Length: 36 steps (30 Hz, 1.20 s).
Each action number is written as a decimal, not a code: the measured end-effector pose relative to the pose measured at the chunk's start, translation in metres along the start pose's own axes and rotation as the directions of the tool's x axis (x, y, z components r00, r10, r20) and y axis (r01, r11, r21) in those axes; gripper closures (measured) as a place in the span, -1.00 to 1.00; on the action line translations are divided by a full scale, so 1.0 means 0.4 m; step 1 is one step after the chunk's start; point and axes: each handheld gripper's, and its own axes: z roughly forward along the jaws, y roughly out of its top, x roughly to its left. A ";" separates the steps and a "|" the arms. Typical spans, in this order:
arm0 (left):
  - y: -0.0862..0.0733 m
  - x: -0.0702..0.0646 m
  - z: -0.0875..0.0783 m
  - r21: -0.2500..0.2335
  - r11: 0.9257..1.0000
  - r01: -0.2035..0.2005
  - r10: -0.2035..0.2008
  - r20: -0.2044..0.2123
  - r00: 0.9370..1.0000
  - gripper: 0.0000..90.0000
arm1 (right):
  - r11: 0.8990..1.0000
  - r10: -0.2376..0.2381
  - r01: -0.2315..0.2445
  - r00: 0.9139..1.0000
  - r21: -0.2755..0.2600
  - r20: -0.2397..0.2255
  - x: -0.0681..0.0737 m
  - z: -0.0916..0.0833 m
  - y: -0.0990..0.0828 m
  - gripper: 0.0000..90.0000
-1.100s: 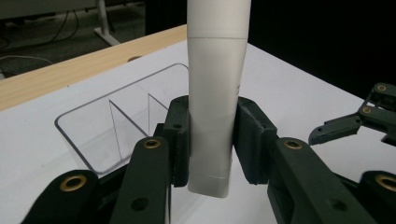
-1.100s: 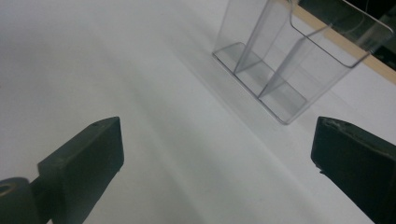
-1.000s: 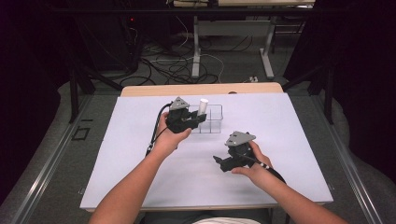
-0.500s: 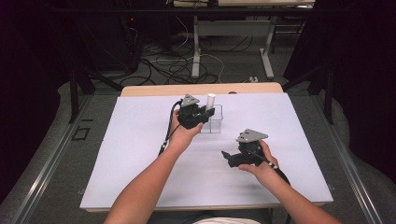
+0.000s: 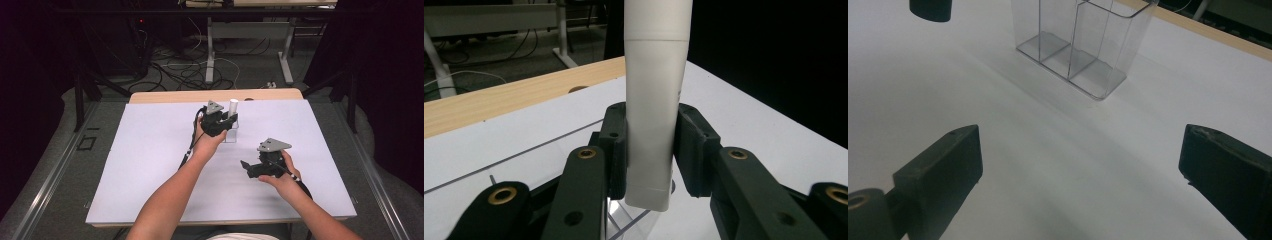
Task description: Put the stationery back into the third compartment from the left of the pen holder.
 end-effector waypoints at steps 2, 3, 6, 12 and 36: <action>-0.003 0.001 0.006 0.003 1.000 0.000 0.000 -0.007 1.000 0.53 | 1.000 0.002 -0.002 1.000 0.004 0.000 0.000 -0.001 -0.001 -0.92; -0.004 0.000 0.009 0.007 1.000 0.008 -0.008 -0.008 1.000 0.53 | 1.000 0.005 -0.005 1.000 0.005 -0.002 -0.001 -0.001 -0.002 -0.92; -0.008 0.000 0.015 0.007 1.000 0.015 -0.015 -0.017 1.000 0.53 | 1.000 0.007 -0.007 1.000 0.000 -0.005 -0.002 0.000 -0.005 -0.91; -0.017 0.002 0.028 0.025 1.000 0.002 -0.001 -0.029 1.000 0.52 | 1.000 -0.003 0.003 1.000 0.006 -0.011 0.000 0.003 -0.007 -0.90; -0.031 0.009 0.050 0.064 0.997 -0.037 0.041 -0.062 0.997 0.52 | 1.000 0.003 -0.002 0.999 0.024 -0.040 0.009 0.011 -0.012 -0.87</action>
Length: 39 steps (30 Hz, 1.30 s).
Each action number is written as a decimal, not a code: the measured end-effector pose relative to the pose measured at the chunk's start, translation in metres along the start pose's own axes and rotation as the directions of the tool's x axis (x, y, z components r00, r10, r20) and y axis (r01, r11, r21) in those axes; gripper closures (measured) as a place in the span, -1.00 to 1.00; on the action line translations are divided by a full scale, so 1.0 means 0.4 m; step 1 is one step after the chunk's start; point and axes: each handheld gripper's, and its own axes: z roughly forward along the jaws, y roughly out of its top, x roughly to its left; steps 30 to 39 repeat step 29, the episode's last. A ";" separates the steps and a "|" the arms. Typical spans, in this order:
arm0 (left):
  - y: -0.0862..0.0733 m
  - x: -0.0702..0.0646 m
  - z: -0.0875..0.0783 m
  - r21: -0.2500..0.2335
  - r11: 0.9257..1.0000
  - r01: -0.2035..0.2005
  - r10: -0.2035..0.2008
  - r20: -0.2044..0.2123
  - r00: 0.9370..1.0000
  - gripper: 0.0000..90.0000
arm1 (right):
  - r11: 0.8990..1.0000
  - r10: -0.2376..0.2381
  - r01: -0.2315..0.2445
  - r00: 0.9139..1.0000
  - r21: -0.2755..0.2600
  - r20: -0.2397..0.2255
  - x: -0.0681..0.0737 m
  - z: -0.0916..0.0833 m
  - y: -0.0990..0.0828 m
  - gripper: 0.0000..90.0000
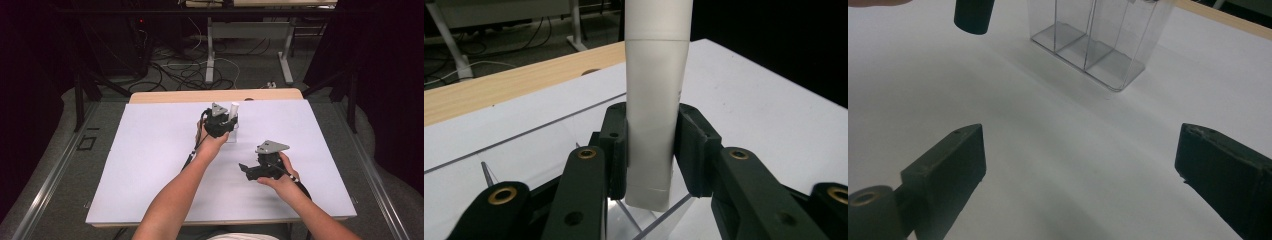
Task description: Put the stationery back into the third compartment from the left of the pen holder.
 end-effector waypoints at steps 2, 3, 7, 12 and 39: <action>-0.002 0.001 0.002 0.012 1.000 0.006 -0.006 0.002 1.000 0.52 | 1.000 0.000 0.000 1.000 -0.001 -0.005 0.000 0.001 0.000 -0.87; -0.004 0.000 0.004 0.016 1.000 0.004 -0.004 0.004 1.000 0.52 | 1.000 -0.003 0.003 1.000 -0.009 -0.005 0.000 0.003 -0.001 -0.87; -0.006 0.000 0.007 0.022 1.000 0.005 -0.005 0.000 1.000 0.51 | 1.000 -0.002 0.002 1.000 -0.009 -0.006 0.000 0.003 -0.001 -0.86; -0.003 -0.002 -0.002 0.025 0.999 0.030 -0.030 0.007 1.000 0.37 | 1.000 -0.003 0.003 1.000 -0.007 -0.009 0.000 0.003 -0.001 -0.86; 0.000 0.029 -0.192 0.007 1.000 -0.001 0.001 0.021 1.000 -0.42 | 1.000 0.017 -0.017 1.000 -0.007 0.015 -0.015 -0.006 0.000 -0.86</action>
